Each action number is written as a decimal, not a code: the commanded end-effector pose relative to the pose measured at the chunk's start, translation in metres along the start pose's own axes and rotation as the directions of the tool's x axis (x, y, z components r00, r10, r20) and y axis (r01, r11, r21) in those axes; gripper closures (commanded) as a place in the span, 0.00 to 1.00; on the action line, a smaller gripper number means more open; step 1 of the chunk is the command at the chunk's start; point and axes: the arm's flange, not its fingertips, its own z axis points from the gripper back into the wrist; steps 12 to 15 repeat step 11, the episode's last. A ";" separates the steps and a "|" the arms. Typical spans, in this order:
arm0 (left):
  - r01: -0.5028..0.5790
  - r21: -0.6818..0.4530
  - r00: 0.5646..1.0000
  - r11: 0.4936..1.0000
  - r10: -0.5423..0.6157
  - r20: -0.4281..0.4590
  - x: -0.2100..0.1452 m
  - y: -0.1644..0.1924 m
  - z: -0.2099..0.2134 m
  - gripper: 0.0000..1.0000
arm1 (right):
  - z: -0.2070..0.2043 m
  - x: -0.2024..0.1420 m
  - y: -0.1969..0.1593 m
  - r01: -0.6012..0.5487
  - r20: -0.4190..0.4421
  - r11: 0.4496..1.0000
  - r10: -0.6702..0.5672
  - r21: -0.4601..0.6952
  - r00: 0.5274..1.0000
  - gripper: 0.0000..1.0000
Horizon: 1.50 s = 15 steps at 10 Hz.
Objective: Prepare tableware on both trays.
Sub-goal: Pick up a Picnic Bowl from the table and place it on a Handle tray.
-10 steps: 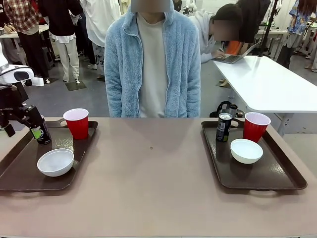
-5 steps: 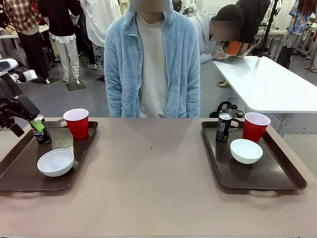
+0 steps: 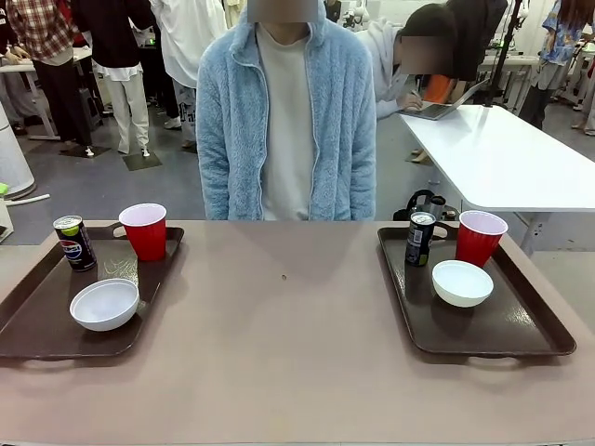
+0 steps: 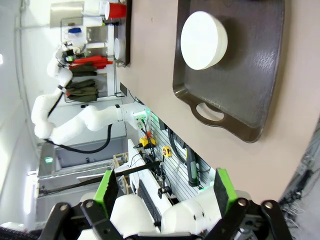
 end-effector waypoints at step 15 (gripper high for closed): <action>-0.123 -0.036 0.992 0.992 0.123 -0.004 0.026 0.046 0.036 0.07 | -0.003 -0.002 0.002 0.011 0.001 1.000 -0.011 -0.014 1.000 0.00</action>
